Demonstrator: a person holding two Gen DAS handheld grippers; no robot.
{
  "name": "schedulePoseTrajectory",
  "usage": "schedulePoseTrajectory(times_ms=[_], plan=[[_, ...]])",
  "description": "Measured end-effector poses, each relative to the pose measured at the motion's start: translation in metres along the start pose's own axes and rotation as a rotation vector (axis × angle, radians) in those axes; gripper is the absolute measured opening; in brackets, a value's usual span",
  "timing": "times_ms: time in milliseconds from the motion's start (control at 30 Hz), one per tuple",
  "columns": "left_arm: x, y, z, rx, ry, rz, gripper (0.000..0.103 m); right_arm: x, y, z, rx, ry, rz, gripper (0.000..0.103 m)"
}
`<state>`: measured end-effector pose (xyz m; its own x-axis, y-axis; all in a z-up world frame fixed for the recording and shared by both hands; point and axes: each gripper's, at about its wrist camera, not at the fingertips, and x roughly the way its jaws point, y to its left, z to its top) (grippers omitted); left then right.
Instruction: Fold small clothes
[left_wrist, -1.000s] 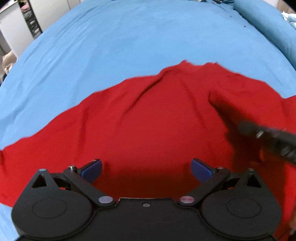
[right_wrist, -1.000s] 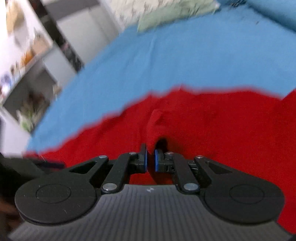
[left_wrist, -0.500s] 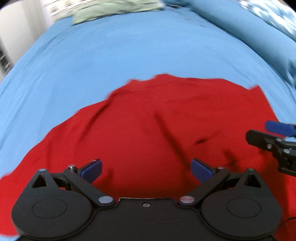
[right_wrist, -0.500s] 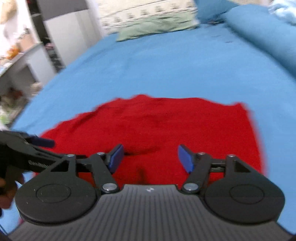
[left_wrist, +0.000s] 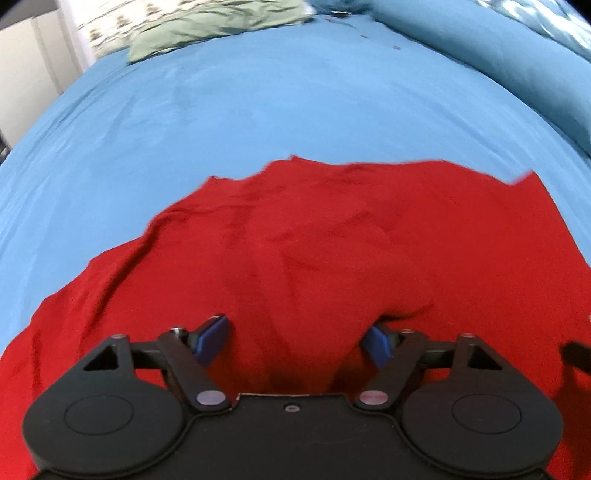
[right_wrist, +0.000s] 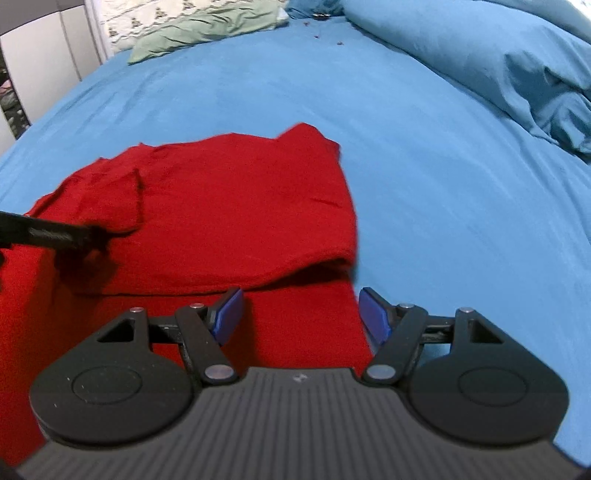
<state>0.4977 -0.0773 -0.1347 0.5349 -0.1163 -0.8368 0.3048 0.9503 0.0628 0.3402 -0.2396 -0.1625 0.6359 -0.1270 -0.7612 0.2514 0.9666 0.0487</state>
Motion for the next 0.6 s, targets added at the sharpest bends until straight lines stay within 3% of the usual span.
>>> schedulePoseTrajectory(times_ms=[167, 400, 600], plan=[[0.000, 0.024, 0.000, -0.084, 0.013, 0.033, 0.063, 0.015, 0.001, 0.001, -0.013, 0.004, -0.027, 0.085], [-0.007, 0.060, -0.017, -0.282, 0.017, 0.003, 0.063, 0.024, 0.002, 0.006, 0.012, -0.002, -0.043, 0.085], [-0.014, 0.067, -0.027, -0.335, -0.009, -0.029, 0.061, 0.025, 0.003, 0.008, 0.006, -0.001, -0.040, 0.085]])
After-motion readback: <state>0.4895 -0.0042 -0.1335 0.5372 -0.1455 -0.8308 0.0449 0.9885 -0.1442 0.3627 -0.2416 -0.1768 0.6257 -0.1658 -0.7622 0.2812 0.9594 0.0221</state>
